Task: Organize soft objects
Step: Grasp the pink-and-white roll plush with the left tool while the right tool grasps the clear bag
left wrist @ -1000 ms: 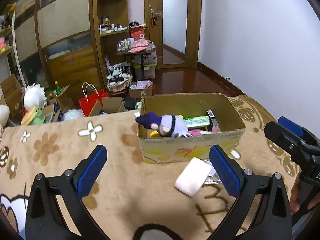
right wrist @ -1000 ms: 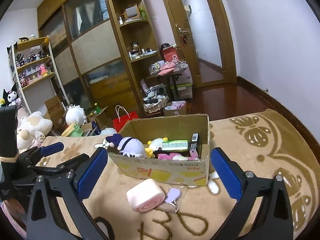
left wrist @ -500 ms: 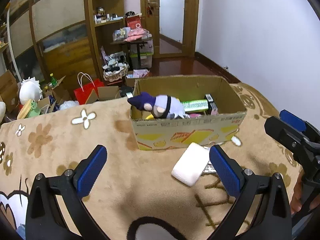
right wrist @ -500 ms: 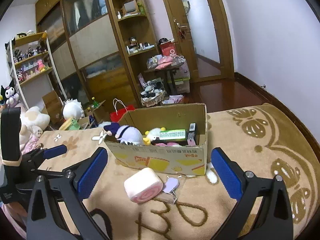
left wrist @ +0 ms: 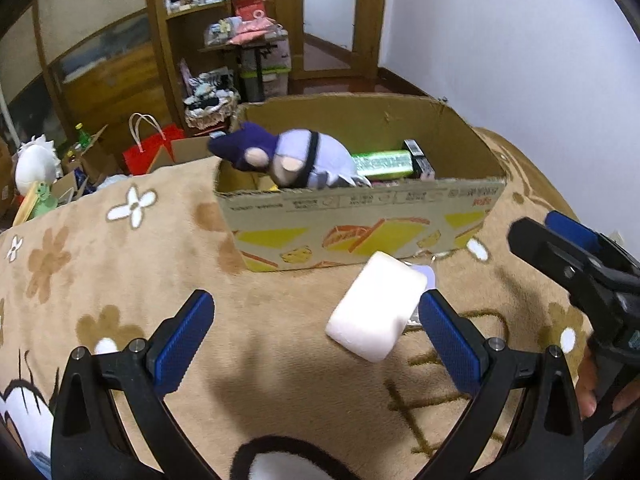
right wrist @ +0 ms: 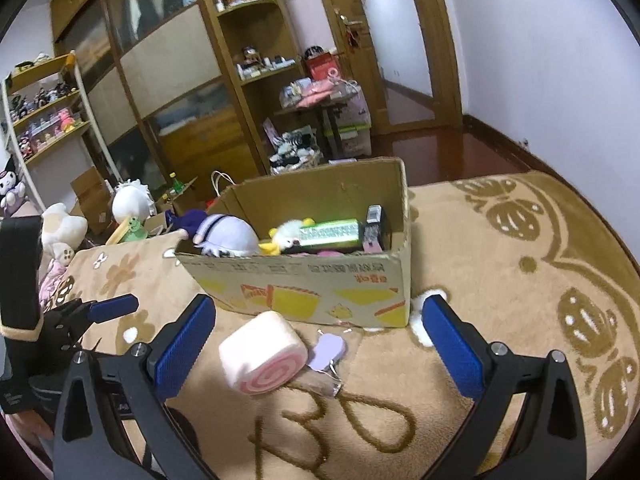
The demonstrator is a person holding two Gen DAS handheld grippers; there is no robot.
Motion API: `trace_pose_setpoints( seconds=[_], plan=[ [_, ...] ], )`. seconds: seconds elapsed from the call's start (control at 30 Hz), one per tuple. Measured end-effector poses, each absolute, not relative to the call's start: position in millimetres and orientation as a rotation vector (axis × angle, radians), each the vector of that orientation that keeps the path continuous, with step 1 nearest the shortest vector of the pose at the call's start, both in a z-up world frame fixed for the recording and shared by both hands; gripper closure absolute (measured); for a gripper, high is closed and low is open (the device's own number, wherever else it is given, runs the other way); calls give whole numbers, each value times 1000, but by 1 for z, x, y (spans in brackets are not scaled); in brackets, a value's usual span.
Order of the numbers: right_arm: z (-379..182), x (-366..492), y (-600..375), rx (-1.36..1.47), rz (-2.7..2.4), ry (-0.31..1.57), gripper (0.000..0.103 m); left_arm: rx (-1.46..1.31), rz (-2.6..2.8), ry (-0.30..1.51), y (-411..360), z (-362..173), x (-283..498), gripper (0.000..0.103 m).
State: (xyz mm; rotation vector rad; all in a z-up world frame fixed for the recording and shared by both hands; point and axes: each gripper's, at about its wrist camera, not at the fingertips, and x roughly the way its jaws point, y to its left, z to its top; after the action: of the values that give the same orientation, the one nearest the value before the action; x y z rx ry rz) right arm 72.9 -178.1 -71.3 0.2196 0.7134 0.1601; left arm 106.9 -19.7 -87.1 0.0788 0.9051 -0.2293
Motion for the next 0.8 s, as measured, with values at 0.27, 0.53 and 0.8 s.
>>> trace_pose_setpoints(
  seconds=[0.27,0.53,0.8],
  plan=[
    [-103,92,-191,288,155,809,0,97,-321,937,-38,-104,115,2],
    [-132,108,-190,321,168,910,0,165,-368,990,-60,-129,121,2],
    [-154,119,-192,354,178,991,0,207,-337,1038,-67,-155,128,2]
  ],
)
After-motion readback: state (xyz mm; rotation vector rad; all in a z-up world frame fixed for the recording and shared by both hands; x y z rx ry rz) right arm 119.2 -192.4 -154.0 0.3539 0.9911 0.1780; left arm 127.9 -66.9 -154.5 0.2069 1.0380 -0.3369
